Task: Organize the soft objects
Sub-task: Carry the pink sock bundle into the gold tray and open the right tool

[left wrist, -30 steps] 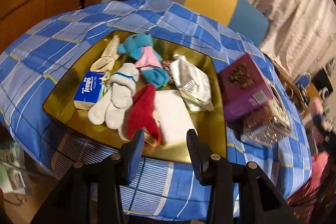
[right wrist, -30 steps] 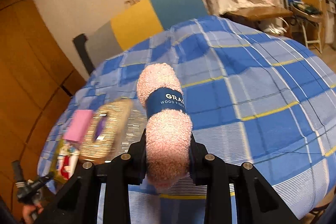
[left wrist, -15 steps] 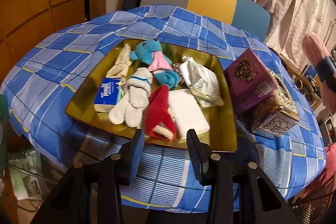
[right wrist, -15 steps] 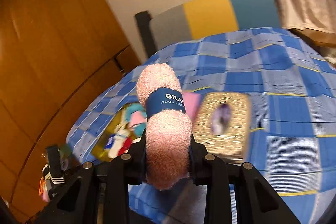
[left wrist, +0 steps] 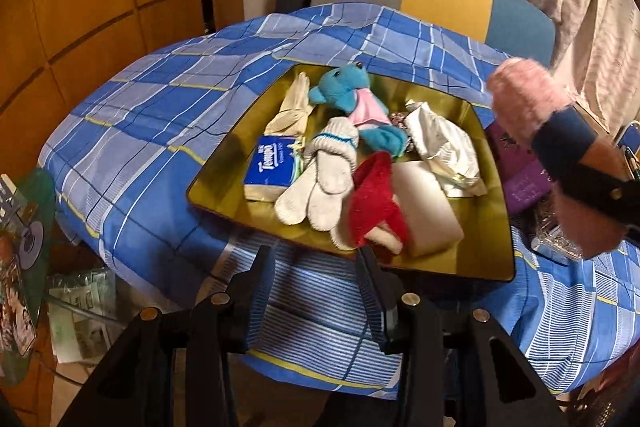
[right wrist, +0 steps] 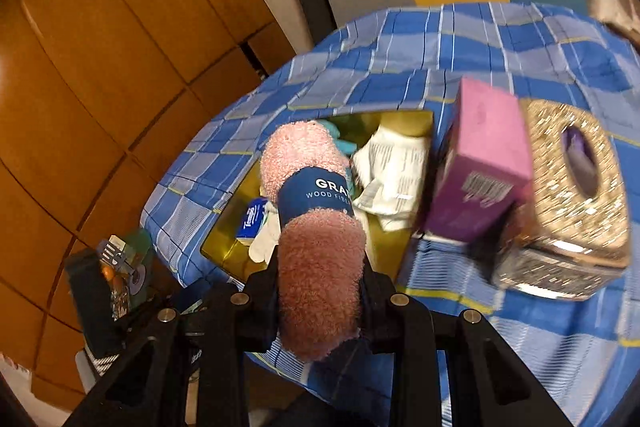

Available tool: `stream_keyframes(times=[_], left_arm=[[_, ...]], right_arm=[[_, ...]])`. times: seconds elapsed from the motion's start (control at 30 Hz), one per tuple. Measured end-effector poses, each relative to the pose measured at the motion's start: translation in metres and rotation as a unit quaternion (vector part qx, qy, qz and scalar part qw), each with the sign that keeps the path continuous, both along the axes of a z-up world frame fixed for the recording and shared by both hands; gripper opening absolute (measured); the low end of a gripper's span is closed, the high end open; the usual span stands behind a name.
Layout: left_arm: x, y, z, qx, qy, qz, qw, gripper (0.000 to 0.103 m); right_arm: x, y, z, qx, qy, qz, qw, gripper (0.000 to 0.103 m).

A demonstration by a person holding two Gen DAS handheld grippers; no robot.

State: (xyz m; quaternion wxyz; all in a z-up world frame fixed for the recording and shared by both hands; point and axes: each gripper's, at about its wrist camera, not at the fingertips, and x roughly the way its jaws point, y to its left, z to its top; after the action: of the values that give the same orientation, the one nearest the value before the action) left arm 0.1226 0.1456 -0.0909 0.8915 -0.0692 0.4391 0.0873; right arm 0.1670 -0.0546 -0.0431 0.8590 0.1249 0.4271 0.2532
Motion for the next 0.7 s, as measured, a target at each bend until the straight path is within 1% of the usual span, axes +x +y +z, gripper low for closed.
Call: stream_keyframes(times=[0.2, 0.37, 0.47, 0.57, 0.7], left_arm=[[-0.007, 0.009, 0.002, 0.009, -0.004, 0.022, 0.9997, 0.042], [-0.009, 0.014, 0.008, 0.022, -0.016, 0.039, 0.9989, 0.042], [-0.011, 0.018, 0.012, 0.030, -0.023, 0.048, 0.9981, 0.042], [-0.012, 0.020, 0.013, 0.031, -0.026, 0.053, 0.9977, 0.042], [-0.012, 0.022, 0.011, 0.028, -0.023, 0.058, 0.9977, 0.042]], right_arm=[[0.009, 0.017, -0.013, -0.018, 0.016, -0.015, 1.000, 0.032], [0.026, 0.033, -0.022, -0.056, 0.016, -0.015, 0.998, 0.032], [0.040, 0.047, -0.026, -0.077, 0.017, 0.002, 0.997, 0.032], [0.053, 0.063, -0.029, -0.103, 0.008, 0.031, 0.994, 0.032], [0.073, 0.084, -0.034, -0.149, 0.003, 0.066, 0.987, 0.032]])
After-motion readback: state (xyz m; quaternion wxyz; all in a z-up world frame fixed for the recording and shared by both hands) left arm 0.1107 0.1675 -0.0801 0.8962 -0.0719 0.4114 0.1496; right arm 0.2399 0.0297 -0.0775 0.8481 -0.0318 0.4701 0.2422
